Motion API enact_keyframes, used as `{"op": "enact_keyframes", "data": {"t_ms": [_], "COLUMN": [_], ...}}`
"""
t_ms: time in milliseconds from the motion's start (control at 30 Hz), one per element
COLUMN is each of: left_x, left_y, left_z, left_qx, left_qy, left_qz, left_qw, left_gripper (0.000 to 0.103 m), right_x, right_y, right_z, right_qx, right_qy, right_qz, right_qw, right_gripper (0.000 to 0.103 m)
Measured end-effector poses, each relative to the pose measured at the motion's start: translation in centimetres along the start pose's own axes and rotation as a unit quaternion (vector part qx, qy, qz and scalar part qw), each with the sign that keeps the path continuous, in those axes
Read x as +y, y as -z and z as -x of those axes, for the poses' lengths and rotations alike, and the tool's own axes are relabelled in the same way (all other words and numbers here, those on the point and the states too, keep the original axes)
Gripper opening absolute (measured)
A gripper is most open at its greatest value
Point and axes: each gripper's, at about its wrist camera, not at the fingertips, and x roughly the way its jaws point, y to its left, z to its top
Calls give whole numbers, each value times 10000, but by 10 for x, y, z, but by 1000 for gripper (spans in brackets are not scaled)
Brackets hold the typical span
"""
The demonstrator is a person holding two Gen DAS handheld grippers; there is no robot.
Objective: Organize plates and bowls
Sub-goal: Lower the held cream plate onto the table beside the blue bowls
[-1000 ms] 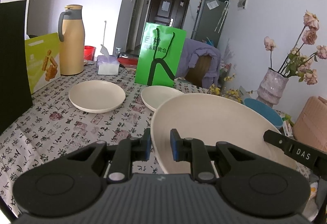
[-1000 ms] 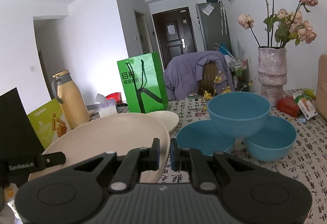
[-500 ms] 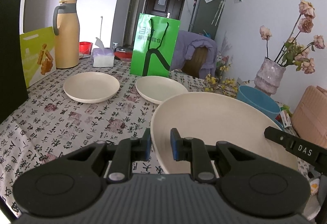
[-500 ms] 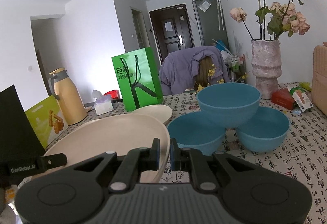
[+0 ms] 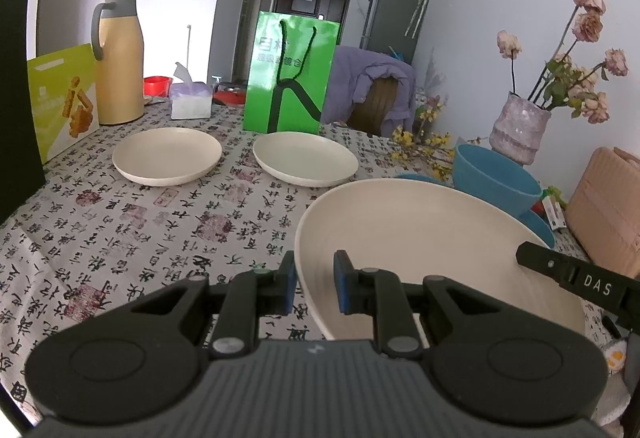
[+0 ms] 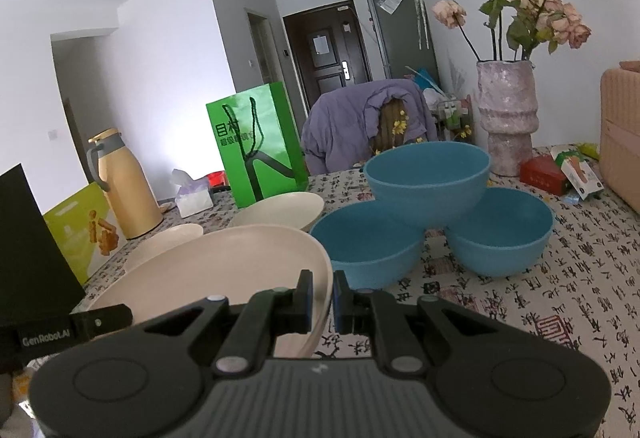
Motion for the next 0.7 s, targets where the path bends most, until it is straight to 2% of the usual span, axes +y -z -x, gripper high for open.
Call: {"op": "enact_keyframes", "data": {"t_ms": [700], "left_x": [-11], "left_y": [18], "left_z": [-10], "left_qx": [202], "left_qy": [132], "left_qz": [-94], "left_qw": [9997], "left_gripper": [19], "right_x": [-19], "right_y": [19], "right_z": [4], "right_qx": [151], "right_qy": [144], "right_qz": [-51], "right_qw": [9998], "right_gripper": [10]}}
